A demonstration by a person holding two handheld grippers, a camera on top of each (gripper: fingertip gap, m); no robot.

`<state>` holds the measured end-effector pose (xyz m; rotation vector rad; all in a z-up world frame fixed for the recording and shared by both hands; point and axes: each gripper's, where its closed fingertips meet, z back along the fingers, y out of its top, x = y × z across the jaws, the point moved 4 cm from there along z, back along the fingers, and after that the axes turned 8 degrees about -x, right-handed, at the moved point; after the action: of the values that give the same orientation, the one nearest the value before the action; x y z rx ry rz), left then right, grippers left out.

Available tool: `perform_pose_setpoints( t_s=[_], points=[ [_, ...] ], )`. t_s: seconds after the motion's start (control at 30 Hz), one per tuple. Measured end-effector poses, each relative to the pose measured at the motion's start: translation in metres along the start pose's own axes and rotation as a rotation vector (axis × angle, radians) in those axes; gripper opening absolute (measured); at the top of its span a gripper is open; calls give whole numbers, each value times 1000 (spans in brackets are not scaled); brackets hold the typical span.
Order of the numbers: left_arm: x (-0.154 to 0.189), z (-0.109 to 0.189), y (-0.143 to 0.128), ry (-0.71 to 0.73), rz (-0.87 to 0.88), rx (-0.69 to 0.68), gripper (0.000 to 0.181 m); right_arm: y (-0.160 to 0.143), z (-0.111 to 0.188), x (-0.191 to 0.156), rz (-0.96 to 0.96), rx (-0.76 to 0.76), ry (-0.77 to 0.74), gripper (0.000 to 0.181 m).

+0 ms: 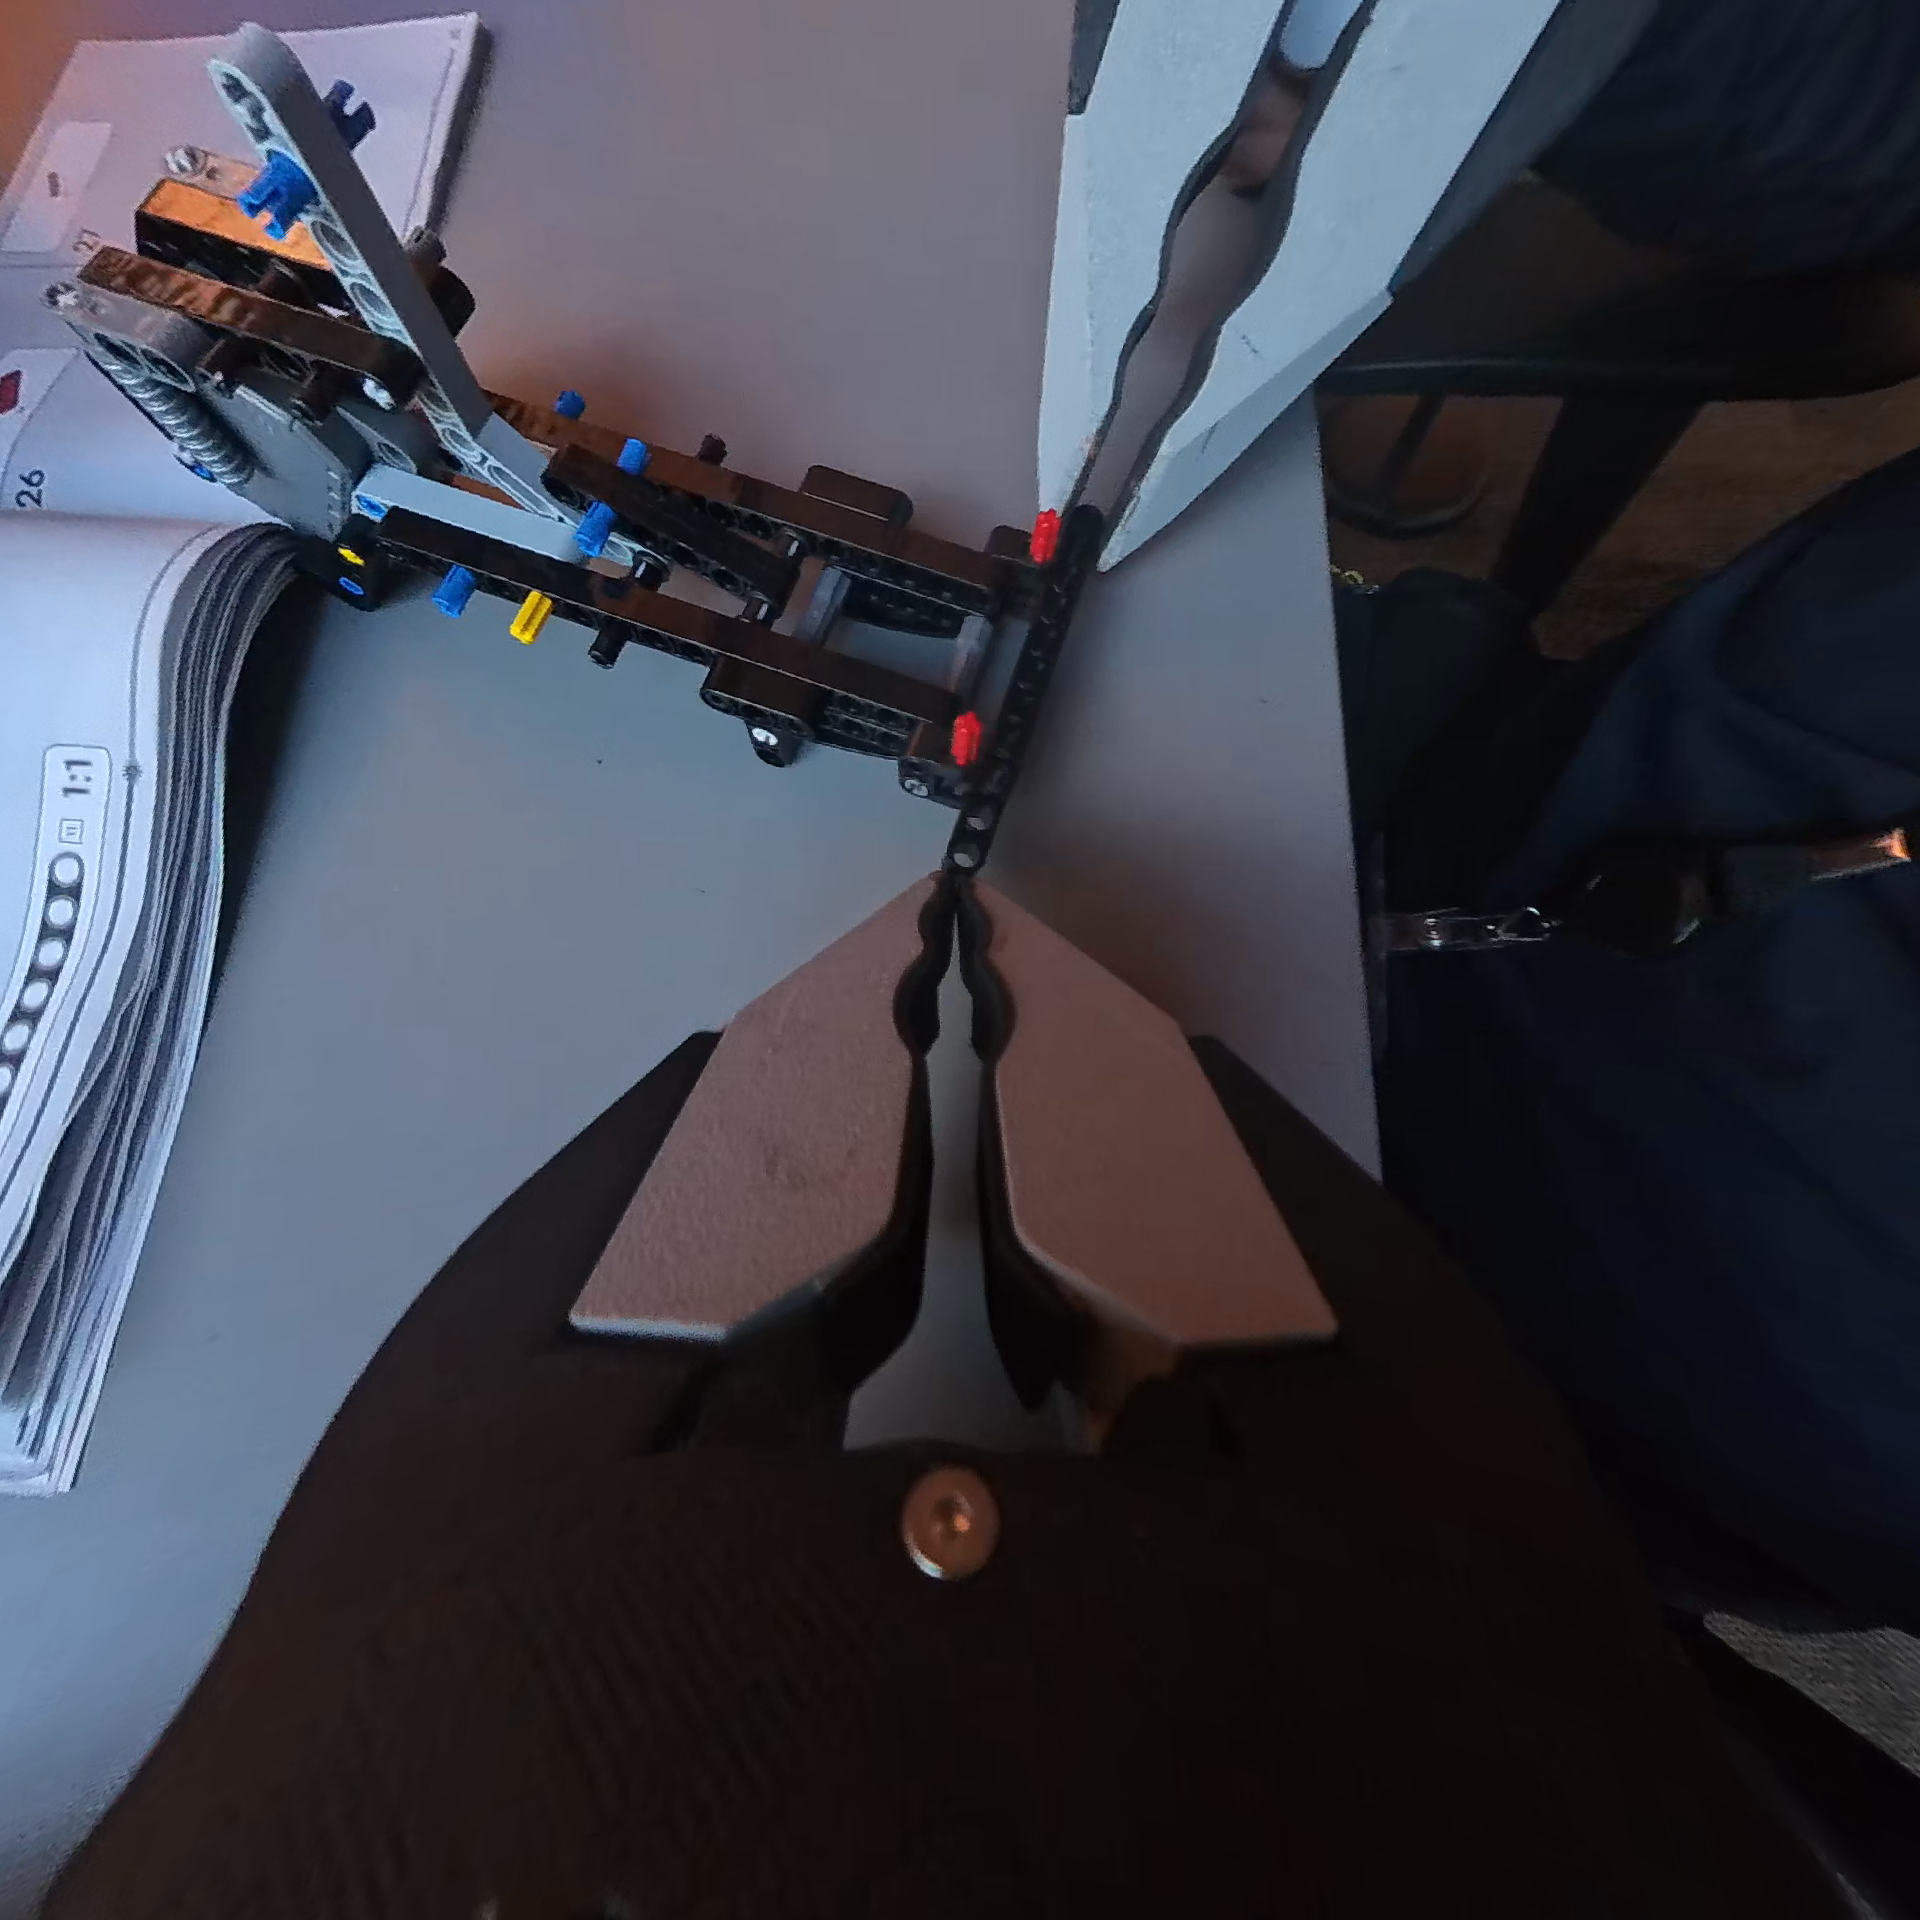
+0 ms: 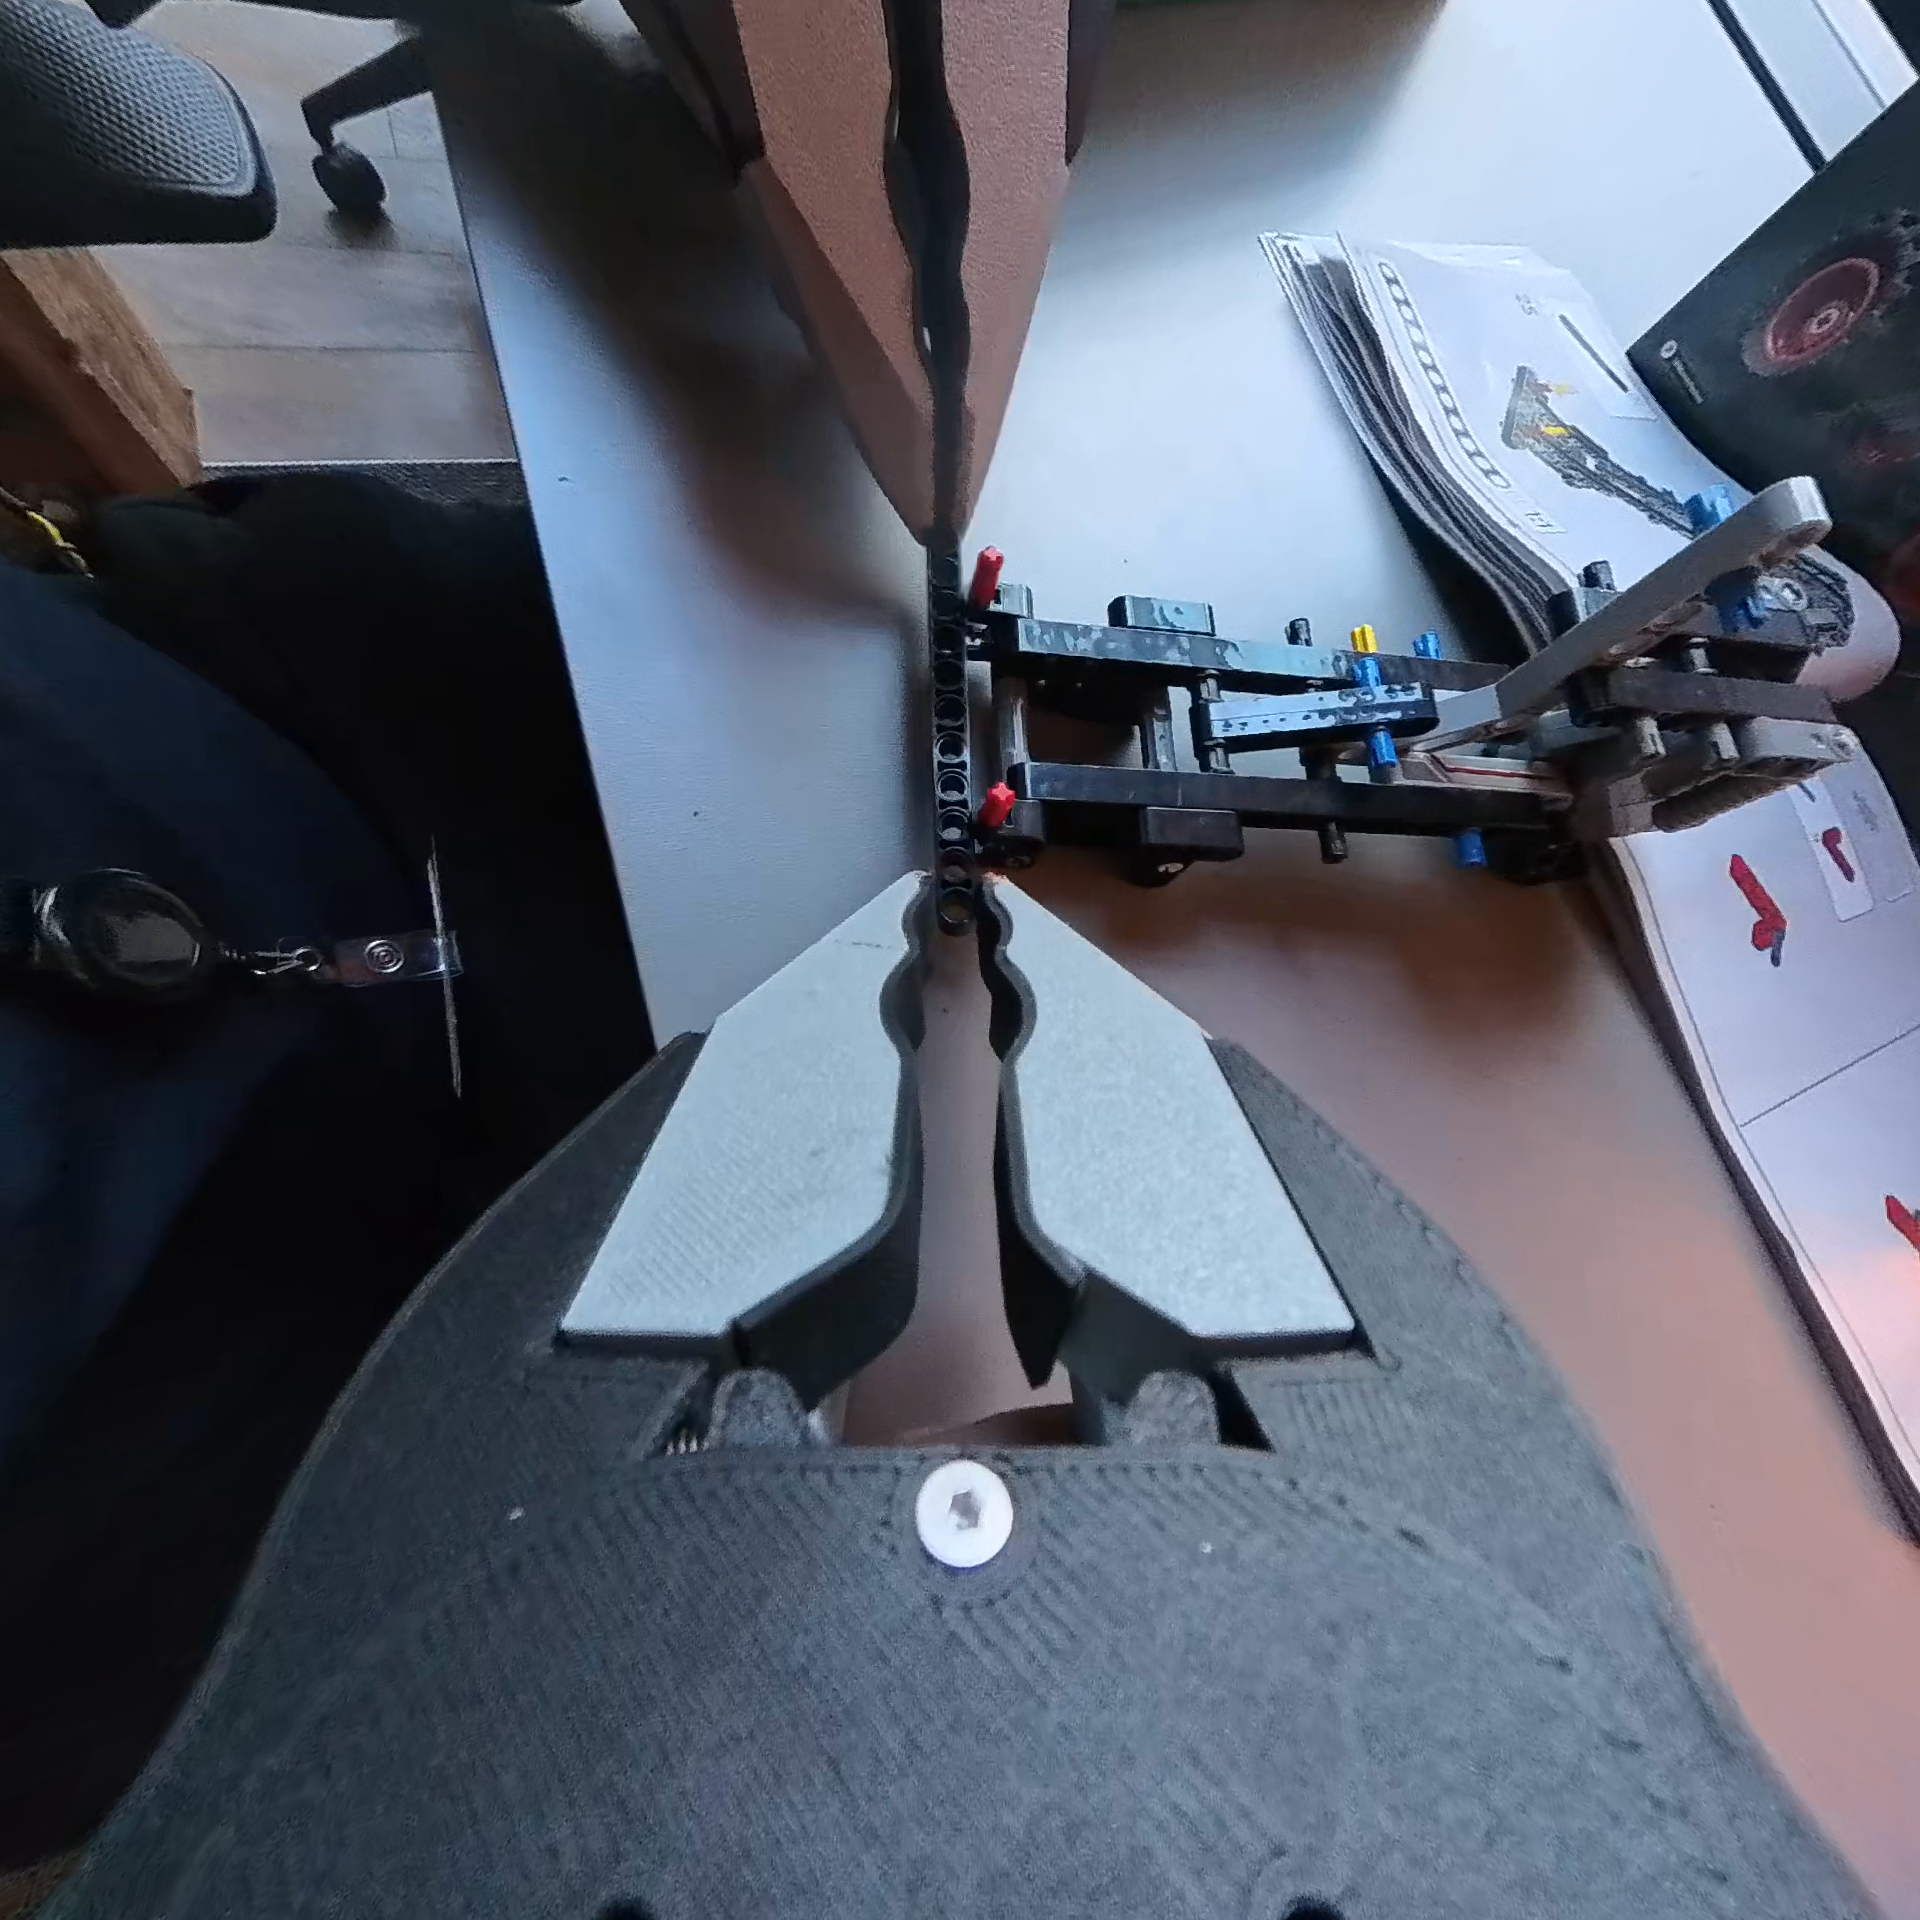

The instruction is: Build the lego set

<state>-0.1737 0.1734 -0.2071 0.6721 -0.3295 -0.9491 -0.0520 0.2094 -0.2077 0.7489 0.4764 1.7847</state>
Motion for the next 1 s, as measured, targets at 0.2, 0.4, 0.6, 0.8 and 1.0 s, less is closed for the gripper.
perform_pose_setpoints(
  t_s=[0.2, 0.4, 0.6, 0.8, 1.0],
  points=[
    [-2, -3, 2, 16, -8, -9, 0, -2, 0, 4, 8, -14, -24, 4],
    [-1, -6, 6, 5, -11, -6, 0, -4, -4, 7, 35, -35, -43, 7],
    [-1, -6, 7, -3, -5, 0, 0, -5, -5, 11, 76, -45, -69, 15],
    [-2, -6, 6, -6, -1, -4, 0, -4, -5, 11, 144, -52, -90, 15],
    [-2, -7, 7, -9, -3, -1, 0, 1, 0, 12, 159, 7, -86, 19]
  ],
)
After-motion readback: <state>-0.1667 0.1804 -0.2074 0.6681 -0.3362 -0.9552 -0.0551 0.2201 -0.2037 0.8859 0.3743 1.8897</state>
